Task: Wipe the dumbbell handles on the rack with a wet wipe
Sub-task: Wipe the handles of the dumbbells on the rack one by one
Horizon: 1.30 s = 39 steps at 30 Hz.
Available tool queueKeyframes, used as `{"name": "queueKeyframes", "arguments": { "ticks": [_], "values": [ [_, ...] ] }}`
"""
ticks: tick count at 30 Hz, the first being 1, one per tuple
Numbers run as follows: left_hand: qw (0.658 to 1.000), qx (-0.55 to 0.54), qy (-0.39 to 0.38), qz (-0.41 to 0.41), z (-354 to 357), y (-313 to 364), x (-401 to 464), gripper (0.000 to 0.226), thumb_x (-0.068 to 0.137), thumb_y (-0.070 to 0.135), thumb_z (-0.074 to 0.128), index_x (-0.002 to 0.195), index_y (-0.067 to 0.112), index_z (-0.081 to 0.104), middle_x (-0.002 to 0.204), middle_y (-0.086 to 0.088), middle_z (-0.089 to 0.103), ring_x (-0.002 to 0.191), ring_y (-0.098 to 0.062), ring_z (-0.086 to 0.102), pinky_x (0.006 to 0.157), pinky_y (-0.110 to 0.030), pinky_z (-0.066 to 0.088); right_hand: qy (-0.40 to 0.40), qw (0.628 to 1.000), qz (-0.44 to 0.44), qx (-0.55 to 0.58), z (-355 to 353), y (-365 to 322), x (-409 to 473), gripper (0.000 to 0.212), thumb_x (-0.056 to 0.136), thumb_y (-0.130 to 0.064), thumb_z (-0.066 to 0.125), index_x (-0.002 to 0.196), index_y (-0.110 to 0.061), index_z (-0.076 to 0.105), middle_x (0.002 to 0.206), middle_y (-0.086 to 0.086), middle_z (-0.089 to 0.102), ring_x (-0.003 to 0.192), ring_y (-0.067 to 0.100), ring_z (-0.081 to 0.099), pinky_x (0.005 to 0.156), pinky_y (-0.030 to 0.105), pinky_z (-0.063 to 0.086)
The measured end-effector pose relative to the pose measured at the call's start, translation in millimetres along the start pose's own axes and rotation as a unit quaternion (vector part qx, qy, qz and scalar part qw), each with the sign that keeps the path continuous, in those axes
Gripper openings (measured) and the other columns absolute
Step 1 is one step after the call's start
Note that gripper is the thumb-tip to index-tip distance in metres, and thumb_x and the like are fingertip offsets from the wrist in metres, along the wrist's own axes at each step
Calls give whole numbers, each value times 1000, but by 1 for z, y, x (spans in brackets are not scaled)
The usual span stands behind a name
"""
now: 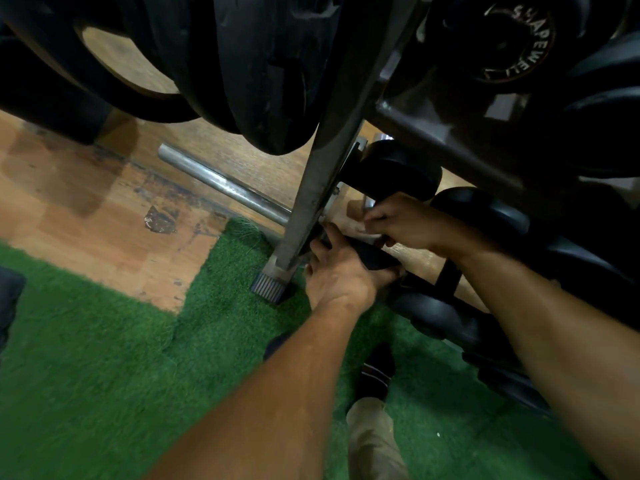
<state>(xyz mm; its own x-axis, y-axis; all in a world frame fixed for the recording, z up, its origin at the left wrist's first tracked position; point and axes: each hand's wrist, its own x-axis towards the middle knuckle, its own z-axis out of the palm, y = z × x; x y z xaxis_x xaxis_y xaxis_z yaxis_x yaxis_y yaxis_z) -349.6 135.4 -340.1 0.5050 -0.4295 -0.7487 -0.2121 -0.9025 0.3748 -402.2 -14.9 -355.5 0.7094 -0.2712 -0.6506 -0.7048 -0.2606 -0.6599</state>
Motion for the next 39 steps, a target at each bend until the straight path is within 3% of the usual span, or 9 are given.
{"name": "queueKeyframes", "arguments": {
  "ticks": [3, 8, 13, 18, 20, 22, 28, 33, 39],
  "values": [
    [1000, -4, 0, 7, 0, 0, -1, 142, 57, 75, 83, 160, 17, 4, 157, -15, 23, 145, -38, 34, 112, -53, 40, 113, 962, 44, 246, 8, 31, -25, 22, 94, -18, 68, 93, 3, 74, 94, 25, 72, 84, 22, 68, 77, 35, 52],
    [1000, 7, 8, 8, -1, 0, -1, 145, 54, 78, 83, 160, 16, 5, 159, -16, 24, 147, -37, 31, 114, -52, 39, 240, 832, 122, 486, 16, 58, -40, 17, 96, -13, 63, 105, -3, 73, 106, 8, 76, 103, 20, 72, 93, 30, 55],
    [1000, -2, 9, 12, 2, -4, 1, 142, 54, 77, 83, 159, 18, 8, 160, -16, 24, 146, -35, 35, 113, -50, 40, 90, 866, 116, 478, 39, 42, -28, 12, 92, 5, 51, 86, 1, 61, 75, 10, 61, 60, 14, 58, 54, 25, 46],
    [1000, 1, 17, 12, 4, -4, 3, 142, 51, 79, 83, 158, 18, 11, 156, -16, 28, 142, -38, 40, 111, -49, 42, -18, 909, 112, 402, 30, 53, -24, 29, 92, 3, 55, 112, -9, 73, 102, 3, 76, 76, 9, 69, 59, 22, 50],
    [1000, -1, 20, 13, 4, -4, 4, 143, 50, 79, 83, 158, 17, 12, 155, -16, 30, 140, -39, 42, 110, -50, 43, -25, 927, 103, 360, 27, 58, -22, 25, 94, 3, 54, 109, -8, 71, 94, 1, 73, 76, 10, 68, 63, 22, 53],
    [1000, -2, 26, 15, 5, -5, 5, 142, 49, 80, 83, 156, 17, 14, 152, -16, 32, 138, -40, 44, 109, -51, 44, -12, 927, 97, 363, 26, 56, -18, 21, 96, 3, 52, 100, -10, 68, 89, 1, 70, 84, 17, 68, 74, 30, 57],
    [999, -6, 26, 18, 6, -6, 7, 140, 49, 80, 83, 156, 19, 15, 153, -15, 31, 137, -39, 45, 108, -52, 45, 154, 821, 188, 516, 21, 57, 13, 25, 98, 1, 48, 94, -17, 64, 86, 2, 65, 82, 15, 63, 73, 29, 50],
    [999, -4, 29, 15, 8, -7, 8, 140, 49, 80, 83, 155, 22, 13, 153, -14, 30, 138, -39, 44, 108, -53, 46, 98, 847, 185, 488, 24, 57, 4, 25, 101, -3, 44, 103, -14, 67, 93, 3, 68, 84, 14, 65, 70, 27, 49],
    [999, -4, 31, 14, 9, -8, 9, 139, 48, 82, 82, 154, 23, 14, 154, -15, 29, 139, -40, 43, 108, -54, 46, 270, 804, 128, 514, 7, 39, 4, 21, 99, 3, 49, 92, -15, 58, 95, 6, 59, 84, 17, 61, 75, 28, 54]
  ]
}}
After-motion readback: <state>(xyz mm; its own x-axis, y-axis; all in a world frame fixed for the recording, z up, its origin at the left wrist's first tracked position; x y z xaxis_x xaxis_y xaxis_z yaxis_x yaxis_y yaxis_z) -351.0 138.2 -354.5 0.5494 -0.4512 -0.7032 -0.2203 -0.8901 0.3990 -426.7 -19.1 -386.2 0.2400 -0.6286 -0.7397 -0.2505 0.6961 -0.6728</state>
